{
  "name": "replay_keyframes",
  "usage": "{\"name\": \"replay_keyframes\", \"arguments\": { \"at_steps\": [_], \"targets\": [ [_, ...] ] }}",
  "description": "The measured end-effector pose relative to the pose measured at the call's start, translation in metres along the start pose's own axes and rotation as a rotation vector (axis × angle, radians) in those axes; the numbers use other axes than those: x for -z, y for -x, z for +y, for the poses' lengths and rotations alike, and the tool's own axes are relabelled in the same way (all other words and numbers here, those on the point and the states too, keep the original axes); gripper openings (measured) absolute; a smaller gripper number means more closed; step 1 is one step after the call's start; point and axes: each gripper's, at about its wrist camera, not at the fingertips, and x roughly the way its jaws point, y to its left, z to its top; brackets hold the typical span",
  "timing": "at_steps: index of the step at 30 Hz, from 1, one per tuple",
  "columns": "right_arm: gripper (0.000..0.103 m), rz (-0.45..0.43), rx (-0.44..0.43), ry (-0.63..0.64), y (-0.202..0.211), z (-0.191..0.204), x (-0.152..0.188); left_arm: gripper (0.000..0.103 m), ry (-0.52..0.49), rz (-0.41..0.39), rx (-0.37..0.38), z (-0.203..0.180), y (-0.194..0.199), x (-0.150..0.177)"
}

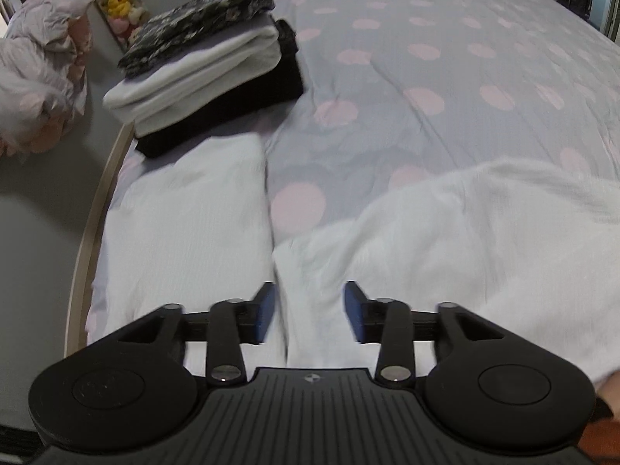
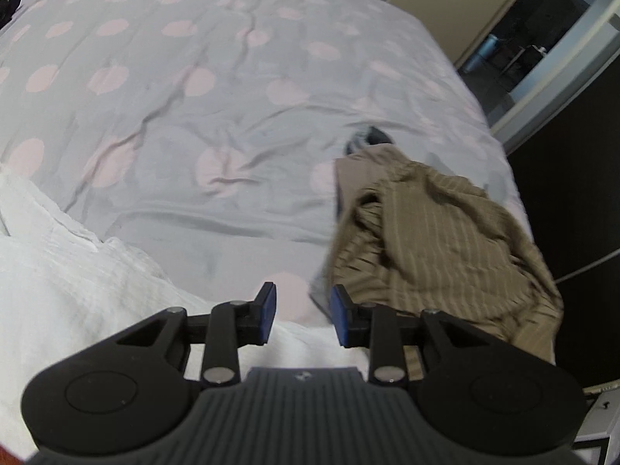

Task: Fold clothes
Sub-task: 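Open both tools and release the folded blanket edge, then grasp the white blanket edge with the left tool while the right tool grasps beside it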

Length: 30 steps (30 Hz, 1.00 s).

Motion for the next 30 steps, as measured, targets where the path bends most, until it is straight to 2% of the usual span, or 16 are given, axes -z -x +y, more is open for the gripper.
{"name": "replay_keyframes", "arguments": {
  "at_steps": [4,7,10,13,15,19,22,24,26,30],
  "targets": [
    [0.037,0.019,-0.018,-0.005,-0.026,0.010,-0.010,0.052,-0.036,-0.005,0.002,-0.017,-0.037,-0.019],
    [0.039,0.026,-0.059,-0.029,-0.043,0.013,-0.015,0.052,-0.086,0.025,-0.023,-0.032,-0.075,-0.025],
    [0.045,0.041,-0.122,-0.051,-0.056,0.014,-0.019,0.052,-0.118,0.068,-0.030,-0.042,-0.111,-0.028],
    [0.047,0.051,-0.174,-0.047,-0.063,0.018,-0.019,0.052,-0.080,0.115,0.010,-0.042,-0.136,-0.026],
    [0.048,0.072,-0.210,-0.050,-0.066,0.018,-0.016,0.052,-0.048,0.113,0.002,-0.044,-0.140,-0.022],
    [0.049,0.108,-0.186,-0.028,-0.075,0.015,-0.007,0.051,0.016,0.111,-0.014,-0.048,-0.147,-0.016],
    [0.054,0.147,-0.231,-0.090,-0.085,0.003,-0.001,0.043,0.064,0.108,-0.026,-0.050,-0.153,-0.012],
    [0.049,0.190,-0.282,-0.109,-0.088,0.001,0.007,0.036,0.101,0.101,-0.052,-0.053,-0.154,-0.010],
    [0.001,0.214,-0.319,-0.087,-0.082,0.006,0.017,0.031,0.126,0.086,-0.098,-0.060,-0.152,-0.008],
    [0.000,0.233,-0.354,-0.057,-0.051,0.009,0.049,0.023,0.113,0.055,-0.191,-0.079,-0.155,-0.004]
  ]
}}
